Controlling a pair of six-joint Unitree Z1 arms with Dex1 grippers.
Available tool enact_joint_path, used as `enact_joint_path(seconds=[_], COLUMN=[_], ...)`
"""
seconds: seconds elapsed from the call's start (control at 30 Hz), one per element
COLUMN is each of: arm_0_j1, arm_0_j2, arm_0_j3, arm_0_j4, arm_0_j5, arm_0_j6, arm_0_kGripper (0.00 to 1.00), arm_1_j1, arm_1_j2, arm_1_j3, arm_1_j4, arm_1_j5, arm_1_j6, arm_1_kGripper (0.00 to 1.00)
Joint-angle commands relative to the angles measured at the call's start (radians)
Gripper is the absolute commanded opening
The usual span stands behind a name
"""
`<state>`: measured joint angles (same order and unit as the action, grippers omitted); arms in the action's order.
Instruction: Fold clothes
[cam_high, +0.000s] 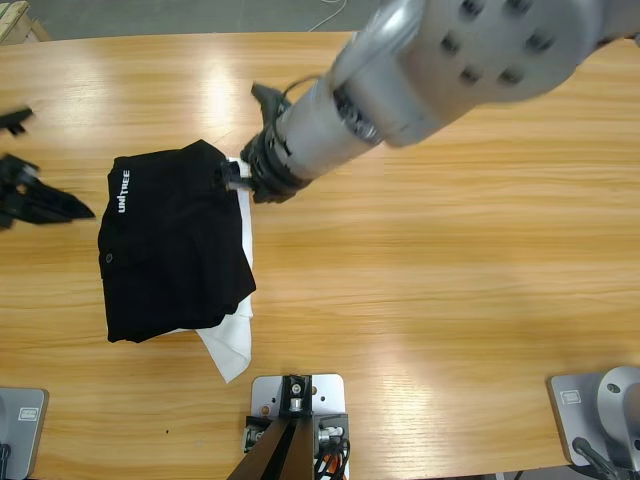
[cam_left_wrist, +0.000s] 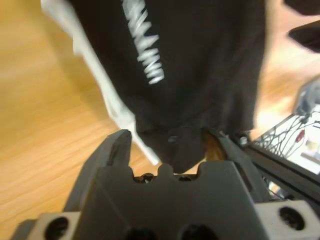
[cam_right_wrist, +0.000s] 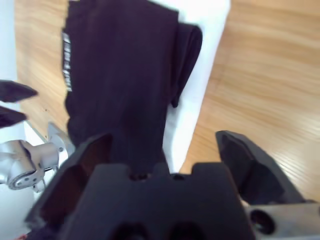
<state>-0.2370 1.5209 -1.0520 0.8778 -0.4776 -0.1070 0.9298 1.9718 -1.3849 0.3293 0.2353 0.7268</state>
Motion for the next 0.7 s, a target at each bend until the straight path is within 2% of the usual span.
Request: enact_joint_path(seconds=[0.03,0.07,0.1,0.13,0.17,0.2,0.37,0.57,0.7], arm_0_j1=[-0.085,-0.087,-0.084,-0.079,-0.078,-0.082,-0.08,-0.077,-0.077], arm_0_j2=[-0.018,0.017,0.06,0.116,0.174,0.221,0.324,0.366,0.386], arm_0_j3=[-0.179,-0.185,-0.18,-0.168,-0.164,-0.164,-0.15,-0.129,-0.114], arm_0_j4=[0.019,0.019,0.013,-0.004,-0.015,-0.025,-0.09,-0.144,-0.164], arm_0_j5=[-0.025,-0.051,-0.081,-0.124,-0.164,-0.175,-0.115,-0.119,-0.12], arm_0_j6=[0.009,0.01,0.016,0.029,0.047,0.059,0.055,0.033,0.033], arm_0_kGripper=[0.81,0.493,0.288,0.125,0.026,0.0,0.0,0.0,0.0], arm_1_j1=[0.038,0.043,0.047,0.051,0.052,0.052,0.052,0.054,0.058], arm_1_j2=[-0.181,-0.19,-0.187,-0.178,-0.167,-0.153,-0.057,0.062,0.126], arm_1_j3=[0.008,0.049,0.079,0.109,0.136,0.154,0.235,0.292,0.337], arm_1_j4=[0.119,0.072,0.028,-0.034,-0.102,-0.163,-0.397,-0.536,-0.625], arm_1_j5=[0.031,0.064,0.101,0.147,0.191,0.236,0.407,0.532,0.561], arm_1_j6=[-0.213,-0.214,-0.208,-0.202,-0.198,-0.196,-0.168,-0.165,-0.165], arm_1_kGripper=[0.0,0.0,0.0,0.0,0.0,0.0,0.0,0.0,0.0])
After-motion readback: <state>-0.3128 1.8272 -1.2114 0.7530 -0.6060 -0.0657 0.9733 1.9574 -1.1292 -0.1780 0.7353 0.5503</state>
